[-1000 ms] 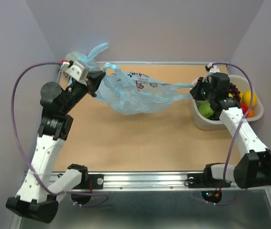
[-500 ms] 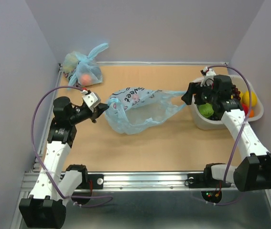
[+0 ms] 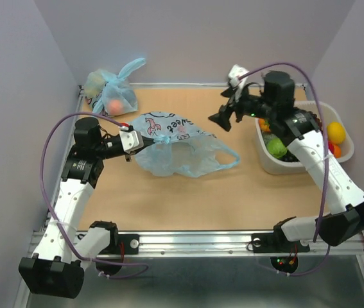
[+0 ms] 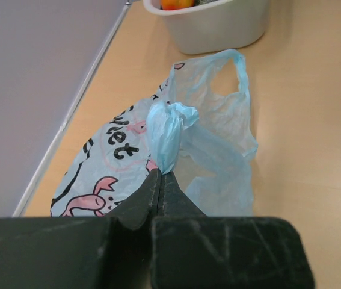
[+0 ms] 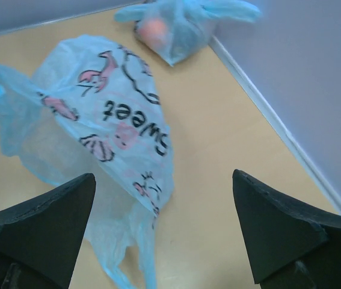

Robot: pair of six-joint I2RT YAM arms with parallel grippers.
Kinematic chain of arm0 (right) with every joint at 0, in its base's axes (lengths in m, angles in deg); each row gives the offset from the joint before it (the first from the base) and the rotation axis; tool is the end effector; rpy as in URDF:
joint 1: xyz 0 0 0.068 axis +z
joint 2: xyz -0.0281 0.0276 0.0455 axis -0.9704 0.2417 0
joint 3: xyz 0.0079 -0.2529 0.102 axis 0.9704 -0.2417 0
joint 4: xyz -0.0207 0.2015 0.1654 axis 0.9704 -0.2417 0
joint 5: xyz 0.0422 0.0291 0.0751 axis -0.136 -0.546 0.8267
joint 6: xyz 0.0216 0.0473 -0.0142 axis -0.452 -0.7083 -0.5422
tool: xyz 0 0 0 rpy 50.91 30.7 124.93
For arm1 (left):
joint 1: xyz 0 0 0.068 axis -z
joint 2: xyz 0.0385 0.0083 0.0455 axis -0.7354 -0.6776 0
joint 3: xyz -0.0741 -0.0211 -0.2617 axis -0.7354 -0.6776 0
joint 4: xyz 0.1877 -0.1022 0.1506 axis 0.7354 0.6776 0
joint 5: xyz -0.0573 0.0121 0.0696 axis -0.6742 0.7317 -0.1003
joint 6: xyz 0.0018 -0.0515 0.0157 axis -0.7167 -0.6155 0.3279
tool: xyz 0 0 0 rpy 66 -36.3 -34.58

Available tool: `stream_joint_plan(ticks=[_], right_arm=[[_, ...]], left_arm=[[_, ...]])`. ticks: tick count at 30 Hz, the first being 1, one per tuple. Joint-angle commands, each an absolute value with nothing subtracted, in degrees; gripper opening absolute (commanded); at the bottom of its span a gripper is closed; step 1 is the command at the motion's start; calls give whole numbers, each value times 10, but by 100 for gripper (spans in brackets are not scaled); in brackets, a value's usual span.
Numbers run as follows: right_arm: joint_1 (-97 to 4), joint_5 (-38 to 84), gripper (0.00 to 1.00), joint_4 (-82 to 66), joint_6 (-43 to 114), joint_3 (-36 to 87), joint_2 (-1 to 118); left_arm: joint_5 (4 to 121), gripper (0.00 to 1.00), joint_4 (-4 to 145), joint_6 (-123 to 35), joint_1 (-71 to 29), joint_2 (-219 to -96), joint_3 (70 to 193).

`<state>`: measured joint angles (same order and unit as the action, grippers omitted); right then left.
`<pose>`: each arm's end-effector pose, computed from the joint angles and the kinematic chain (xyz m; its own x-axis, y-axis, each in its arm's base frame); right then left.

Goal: Place the fake fruits into the plastic bag and tie a complex knot

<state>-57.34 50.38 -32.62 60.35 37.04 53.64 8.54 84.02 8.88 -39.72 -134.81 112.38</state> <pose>0.2657 0.1113 0.4474 0.0111 -0.2650 -0.9642 -0.8231 0.5451 -0.1594 0.1864 -0.0567 0.3678 0.4755 0.2485 -0.8439 0.8128 0.2429 0.5295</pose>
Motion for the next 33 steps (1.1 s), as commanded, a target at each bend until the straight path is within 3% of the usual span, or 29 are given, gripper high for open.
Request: stream_joint_plan(ticks=[1, 7, 18, 22, 23, 27, 30, 33], right_arm=[[-430, 395, 100, -370, 793, 368, 563], [-349, 332, 100, -278, 838, 261, 577], [-345, 273, 98, -23, 885, 216, 685], [-352, 202, 24, -14, 848, 251, 737], [-362, 188, 1, -23, 808, 272, 743], [-445, 221, 0, -125, 674, 334, 734], [-502, 279, 0, -208, 566, 359, 719], [-505, 352, 0, -258, 451, 345, 696]], left_arm=[[56, 0, 848, 108, -386, -1355, 1157], [48, 0, 847, 118, -381, -1360, 1163], [11, 0, 895, 184, -379, -1348, 1154], [25, 0, 903, 201, -380, -1339, 1155], [39, 0, 909, 205, -381, -1325, 1155], [88, 0, 851, 191, -404, -1273, 1113], [166, 0, 678, 53, -433, -1241, 1052], [256, 20, 577, -67, -446, -1251, 1037]])
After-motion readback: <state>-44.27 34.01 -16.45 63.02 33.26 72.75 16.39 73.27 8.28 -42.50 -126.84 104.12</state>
